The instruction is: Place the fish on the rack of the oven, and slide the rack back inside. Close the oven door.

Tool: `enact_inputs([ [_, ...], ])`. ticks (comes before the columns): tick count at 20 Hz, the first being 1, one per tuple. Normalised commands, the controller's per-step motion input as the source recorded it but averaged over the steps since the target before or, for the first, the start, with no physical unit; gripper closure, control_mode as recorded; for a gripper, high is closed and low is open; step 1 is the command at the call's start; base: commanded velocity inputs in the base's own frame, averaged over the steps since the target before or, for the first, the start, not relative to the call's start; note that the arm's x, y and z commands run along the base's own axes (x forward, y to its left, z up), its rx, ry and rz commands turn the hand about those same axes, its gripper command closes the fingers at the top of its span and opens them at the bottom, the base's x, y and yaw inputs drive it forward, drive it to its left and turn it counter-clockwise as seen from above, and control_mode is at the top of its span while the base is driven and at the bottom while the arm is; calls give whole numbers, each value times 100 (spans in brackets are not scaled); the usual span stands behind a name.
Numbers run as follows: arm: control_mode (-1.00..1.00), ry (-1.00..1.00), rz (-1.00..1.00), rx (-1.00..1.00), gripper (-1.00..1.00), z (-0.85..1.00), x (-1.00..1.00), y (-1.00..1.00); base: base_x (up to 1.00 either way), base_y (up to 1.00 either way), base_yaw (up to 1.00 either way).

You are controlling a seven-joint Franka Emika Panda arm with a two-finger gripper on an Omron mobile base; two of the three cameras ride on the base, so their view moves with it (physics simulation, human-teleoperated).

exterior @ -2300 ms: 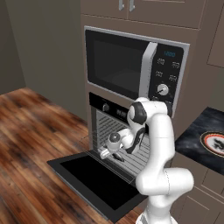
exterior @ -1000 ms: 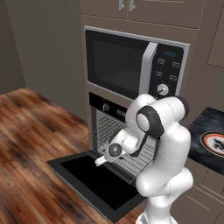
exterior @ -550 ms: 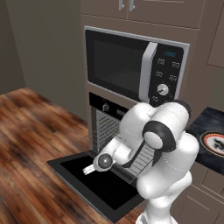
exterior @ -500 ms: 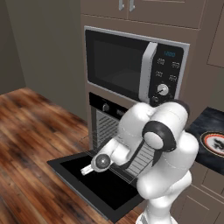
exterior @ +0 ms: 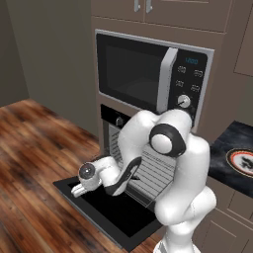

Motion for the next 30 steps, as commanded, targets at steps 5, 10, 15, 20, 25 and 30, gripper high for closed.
enact_inputs([
  [5, -100, 10, -2, -9, -100, -41, 49, 0, 0, 0, 0],
  [10, -100, 2, -1, -12, -100, -58, 47, -2, 0, 0, 0],
  [15, -100, 2, 0, -10, -100, -63, 27, -6, 0, 0, 0],
  [20, -100, 2, 0, -8, -100, -45, 33, -24, 0, 0, 0],
  [25, -100, 8, 0, -7, -100, -35, 58, -39, 0, 0, 0],
  [30, -100, 13, 0, -6, -100, -43, 61, -34, 0, 0, 0],
])
